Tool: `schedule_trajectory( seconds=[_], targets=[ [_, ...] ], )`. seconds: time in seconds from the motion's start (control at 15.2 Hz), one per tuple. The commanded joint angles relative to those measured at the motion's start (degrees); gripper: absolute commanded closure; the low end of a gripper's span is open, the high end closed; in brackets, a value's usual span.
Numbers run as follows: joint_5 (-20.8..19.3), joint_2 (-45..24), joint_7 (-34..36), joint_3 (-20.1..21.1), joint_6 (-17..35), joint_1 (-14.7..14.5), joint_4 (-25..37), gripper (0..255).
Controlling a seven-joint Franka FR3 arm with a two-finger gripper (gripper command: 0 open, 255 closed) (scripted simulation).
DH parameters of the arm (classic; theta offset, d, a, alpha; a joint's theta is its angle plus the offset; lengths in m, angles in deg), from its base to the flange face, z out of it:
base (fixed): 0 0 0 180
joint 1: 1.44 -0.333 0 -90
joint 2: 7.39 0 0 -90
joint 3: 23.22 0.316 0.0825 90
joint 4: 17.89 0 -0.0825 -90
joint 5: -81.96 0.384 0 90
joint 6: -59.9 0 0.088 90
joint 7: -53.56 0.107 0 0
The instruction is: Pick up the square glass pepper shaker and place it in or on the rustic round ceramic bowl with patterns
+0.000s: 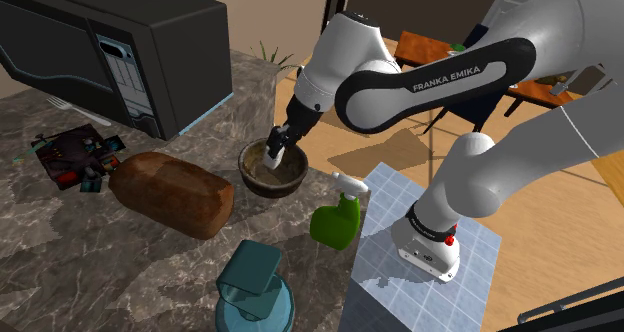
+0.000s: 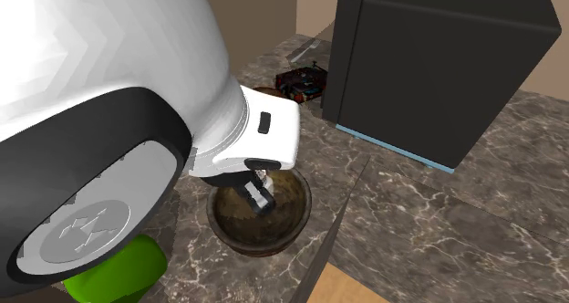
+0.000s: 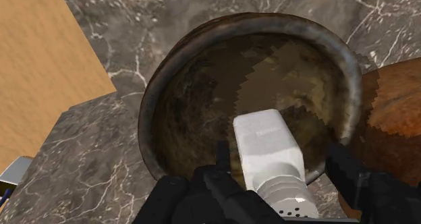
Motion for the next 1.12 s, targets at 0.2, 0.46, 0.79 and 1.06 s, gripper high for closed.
schedule_trajectory(
  seconds=[0.2, 0.46, 0.79, 1.06],
  targets=[
    [0.00, 0.00, 0.00, 0.00, 0.00, 0.00, 0.00, 0],
    [-0.43, 5.22, 0.00, -1.57, -7.08, -0.15, 1.80, 0],
    [-0.61, 6.42, 0.03, -2.00, -8.91, -0.17, 2.40, 0],
    [-0.61, 6.42, 0.03, -2.00, -8.91, -0.17, 2.40, 0]
  ],
)
